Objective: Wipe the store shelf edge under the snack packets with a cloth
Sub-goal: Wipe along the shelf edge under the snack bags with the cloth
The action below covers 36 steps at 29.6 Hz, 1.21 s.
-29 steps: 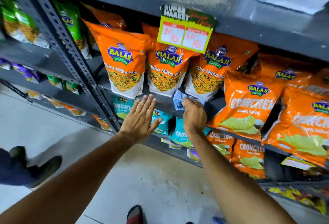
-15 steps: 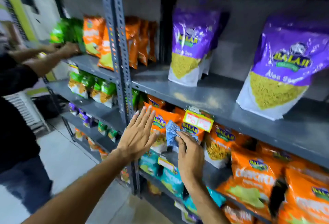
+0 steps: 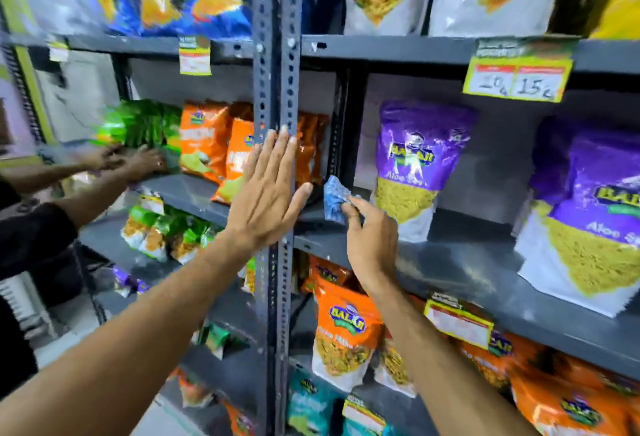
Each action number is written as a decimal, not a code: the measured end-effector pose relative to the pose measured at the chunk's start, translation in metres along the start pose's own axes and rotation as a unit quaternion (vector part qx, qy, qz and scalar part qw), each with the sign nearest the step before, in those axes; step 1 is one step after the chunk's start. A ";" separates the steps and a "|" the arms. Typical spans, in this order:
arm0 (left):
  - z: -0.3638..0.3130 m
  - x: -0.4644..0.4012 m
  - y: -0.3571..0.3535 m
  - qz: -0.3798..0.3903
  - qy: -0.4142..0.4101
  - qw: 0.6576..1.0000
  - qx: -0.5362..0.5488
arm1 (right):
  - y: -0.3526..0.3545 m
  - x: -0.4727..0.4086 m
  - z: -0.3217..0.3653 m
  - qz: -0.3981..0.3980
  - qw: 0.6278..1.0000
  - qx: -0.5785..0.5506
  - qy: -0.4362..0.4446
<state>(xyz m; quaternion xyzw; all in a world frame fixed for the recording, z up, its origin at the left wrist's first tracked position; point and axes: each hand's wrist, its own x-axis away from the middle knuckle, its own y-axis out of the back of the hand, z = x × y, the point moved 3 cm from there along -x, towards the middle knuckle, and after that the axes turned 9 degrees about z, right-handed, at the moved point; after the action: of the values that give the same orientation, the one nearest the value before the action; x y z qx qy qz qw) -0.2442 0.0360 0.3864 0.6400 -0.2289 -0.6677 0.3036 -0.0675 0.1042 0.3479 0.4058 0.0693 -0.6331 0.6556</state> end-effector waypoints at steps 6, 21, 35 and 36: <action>0.040 -0.070 -0.008 -0.071 -0.028 0.997 0.015 | -0.058 -0.062 -0.007 -0.017 0.994 0.081 -0.065; 0.047 -0.087 -0.080 -0.158 -0.055 0.981 0.100 | -0.141 -0.201 -0.088 0.029 0.977 0.158 -0.139; 0.049 -0.089 -0.092 -0.199 -0.066 0.972 0.110 | -0.186 -0.225 -0.157 0.294 0.853 0.368 -0.224; 0.049 -0.090 -0.093 -0.200 -0.067 0.971 0.111 | -0.189 -0.223 -0.158 0.297 0.863 0.347 -0.218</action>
<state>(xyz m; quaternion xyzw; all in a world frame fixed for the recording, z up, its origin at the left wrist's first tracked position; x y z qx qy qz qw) -0.3033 0.1609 0.3902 0.6564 -0.1887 -0.7265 0.0756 -0.2103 0.3996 0.2937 0.4604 -0.4232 -0.4638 0.6276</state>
